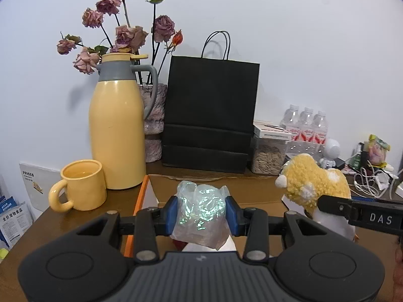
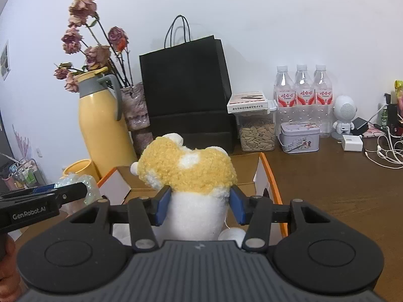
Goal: Organize objects
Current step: 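Carry the bag and plush toy into the box and release them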
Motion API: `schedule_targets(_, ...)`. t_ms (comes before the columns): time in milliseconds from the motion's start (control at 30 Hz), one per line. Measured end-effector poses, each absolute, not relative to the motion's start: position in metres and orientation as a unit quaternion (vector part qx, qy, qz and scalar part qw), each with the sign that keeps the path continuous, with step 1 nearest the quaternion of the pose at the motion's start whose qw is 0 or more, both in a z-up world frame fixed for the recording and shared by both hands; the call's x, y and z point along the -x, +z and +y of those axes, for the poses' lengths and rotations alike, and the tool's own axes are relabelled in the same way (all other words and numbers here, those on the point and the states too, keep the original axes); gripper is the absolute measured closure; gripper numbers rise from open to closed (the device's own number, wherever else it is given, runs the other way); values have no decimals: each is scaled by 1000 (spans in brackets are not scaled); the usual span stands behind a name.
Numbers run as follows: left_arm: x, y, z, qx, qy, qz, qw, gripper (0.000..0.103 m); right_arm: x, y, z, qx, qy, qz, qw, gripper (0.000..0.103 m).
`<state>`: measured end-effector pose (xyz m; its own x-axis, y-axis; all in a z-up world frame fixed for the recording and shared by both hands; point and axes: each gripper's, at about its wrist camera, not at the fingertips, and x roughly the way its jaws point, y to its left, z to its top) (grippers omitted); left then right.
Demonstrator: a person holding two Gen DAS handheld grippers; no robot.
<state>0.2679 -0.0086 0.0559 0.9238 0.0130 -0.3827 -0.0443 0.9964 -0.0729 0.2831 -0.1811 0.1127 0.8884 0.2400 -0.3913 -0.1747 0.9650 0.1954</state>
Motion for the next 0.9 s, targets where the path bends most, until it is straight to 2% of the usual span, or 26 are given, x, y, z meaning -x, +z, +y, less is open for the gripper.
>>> schedule_targets(733,-359,33,-2,15,29,240,970,64,-371,80,-181,-39,101,263,959,52)
schedule_targets(833,-362,30,-2,12,29,244,969,56,-375,77,-180,-31,97,272,957,44)
schedule_targets(867,-363,29,-2,12,29,244,969,42,-376,75,-180,-28,93,274,957,38)
schedule_targets(900,-364,29,-2,12,31,247,968,18,-377,75,-181,-26,88,276,957,16)
